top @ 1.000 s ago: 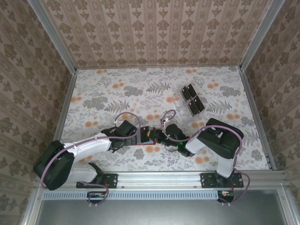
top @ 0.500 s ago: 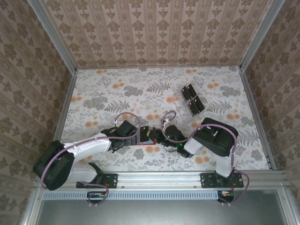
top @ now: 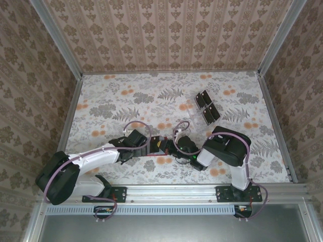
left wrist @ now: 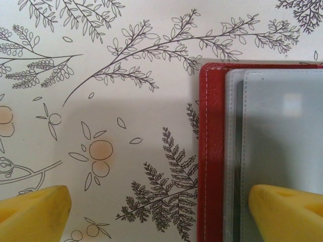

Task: Put the credit cards into the card holder
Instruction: Insert the credit card into the card holder.

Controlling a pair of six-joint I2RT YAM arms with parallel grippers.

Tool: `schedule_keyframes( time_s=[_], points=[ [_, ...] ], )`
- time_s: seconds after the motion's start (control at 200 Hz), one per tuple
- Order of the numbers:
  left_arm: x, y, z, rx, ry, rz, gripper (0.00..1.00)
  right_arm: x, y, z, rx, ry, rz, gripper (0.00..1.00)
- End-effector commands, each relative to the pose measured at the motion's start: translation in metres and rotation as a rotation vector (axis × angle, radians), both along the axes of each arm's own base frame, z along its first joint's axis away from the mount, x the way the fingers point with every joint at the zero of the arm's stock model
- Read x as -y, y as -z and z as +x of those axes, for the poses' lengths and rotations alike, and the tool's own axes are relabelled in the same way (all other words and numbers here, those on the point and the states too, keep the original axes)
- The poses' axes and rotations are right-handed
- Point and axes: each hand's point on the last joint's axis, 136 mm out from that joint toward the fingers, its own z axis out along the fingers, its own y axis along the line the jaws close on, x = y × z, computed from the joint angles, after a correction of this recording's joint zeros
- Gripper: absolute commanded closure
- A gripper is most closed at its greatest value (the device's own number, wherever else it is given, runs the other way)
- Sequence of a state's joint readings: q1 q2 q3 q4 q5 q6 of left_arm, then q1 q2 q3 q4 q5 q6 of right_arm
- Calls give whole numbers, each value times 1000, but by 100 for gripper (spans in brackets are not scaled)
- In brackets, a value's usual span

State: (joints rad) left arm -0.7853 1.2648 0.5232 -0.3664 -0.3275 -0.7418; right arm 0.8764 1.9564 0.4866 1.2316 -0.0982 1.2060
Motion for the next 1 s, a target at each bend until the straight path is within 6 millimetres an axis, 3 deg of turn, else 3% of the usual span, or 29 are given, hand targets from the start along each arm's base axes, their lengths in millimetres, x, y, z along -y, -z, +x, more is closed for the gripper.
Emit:
schedule_keyframes(
  time_s=[0.0,0.455,0.99],
  points=[
    [-13,8,-10,-26,-16,42,0,1,2,-2,8,11,9,100],
    [-12,7,-9,-24,-15,43,0,3,13,-12,-24,3,-11,100],
    [-13,8,-9,-23,-14,45,0,-8,18,-11,-48,-25,4,100]
  ],
)
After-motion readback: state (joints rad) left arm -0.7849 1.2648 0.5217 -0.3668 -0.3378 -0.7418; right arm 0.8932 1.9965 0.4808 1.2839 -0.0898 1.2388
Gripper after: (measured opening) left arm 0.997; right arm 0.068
